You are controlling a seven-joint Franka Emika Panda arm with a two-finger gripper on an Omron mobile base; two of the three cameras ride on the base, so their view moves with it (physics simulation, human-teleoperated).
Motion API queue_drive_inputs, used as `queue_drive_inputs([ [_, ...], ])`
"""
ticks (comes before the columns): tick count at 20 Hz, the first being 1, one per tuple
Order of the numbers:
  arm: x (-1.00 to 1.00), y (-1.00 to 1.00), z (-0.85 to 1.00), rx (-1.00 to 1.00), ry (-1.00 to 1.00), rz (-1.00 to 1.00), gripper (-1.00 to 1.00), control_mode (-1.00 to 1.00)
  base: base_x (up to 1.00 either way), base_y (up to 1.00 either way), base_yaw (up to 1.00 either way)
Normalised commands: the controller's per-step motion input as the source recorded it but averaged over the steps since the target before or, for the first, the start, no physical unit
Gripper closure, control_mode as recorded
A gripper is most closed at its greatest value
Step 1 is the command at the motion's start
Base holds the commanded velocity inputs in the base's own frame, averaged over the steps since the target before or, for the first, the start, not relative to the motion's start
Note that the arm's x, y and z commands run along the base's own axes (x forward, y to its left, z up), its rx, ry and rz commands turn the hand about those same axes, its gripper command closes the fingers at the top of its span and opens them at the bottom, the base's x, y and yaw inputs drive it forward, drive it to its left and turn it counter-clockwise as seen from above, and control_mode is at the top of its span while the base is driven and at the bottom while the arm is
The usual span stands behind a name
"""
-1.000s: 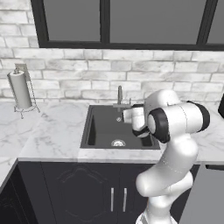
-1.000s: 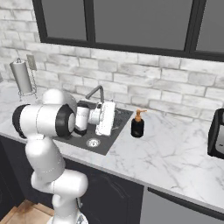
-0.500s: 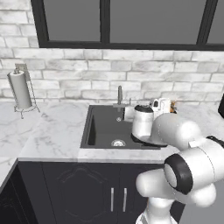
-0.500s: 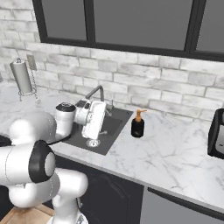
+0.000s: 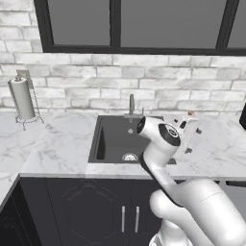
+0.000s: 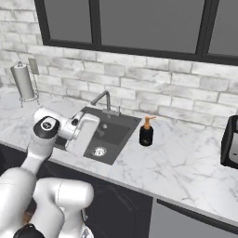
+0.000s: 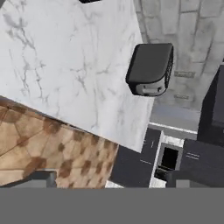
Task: Restock the sink supplies by placing the sponge and soap dispenser on the counter and next to the sink. Make sure the soap dispenser is upright.
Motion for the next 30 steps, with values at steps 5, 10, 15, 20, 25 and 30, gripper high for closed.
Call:
queue_drive_inputs([
  [5, -0.53, 0.21, 0.0, 0.41, -0.35, 0.0, -1.0, -1.0, 0.0, 0.0, 0.0],
  [10, -0.24, 0.09, 0.02, 0.46, -0.27, 0.03, -1.0, -1.0, 0.0, 0.0, 0.0],
  [15, 0.0, 0.24, 0.01, 0.38, -0.13, 0.11, -1.0, -1.0, 0.0, 0.0, 0.0],
  [20, 0.0, 0.52, -0.19, 0.11, 0.0, 0.1, -1.0, -1.0, 0.0, 0.0, 0.0],
  [25, 0.0, 0.25, -0.4, 0.0, 0.17, 0.06, -1.0, -1.0, 0.0, 0.0, 0.0],
  [30, -0.11, 0.1, -0.33, -0.04, -0.02, 0.01, -1.0, -1.0, 0.0, 0.0, 0.0],
])
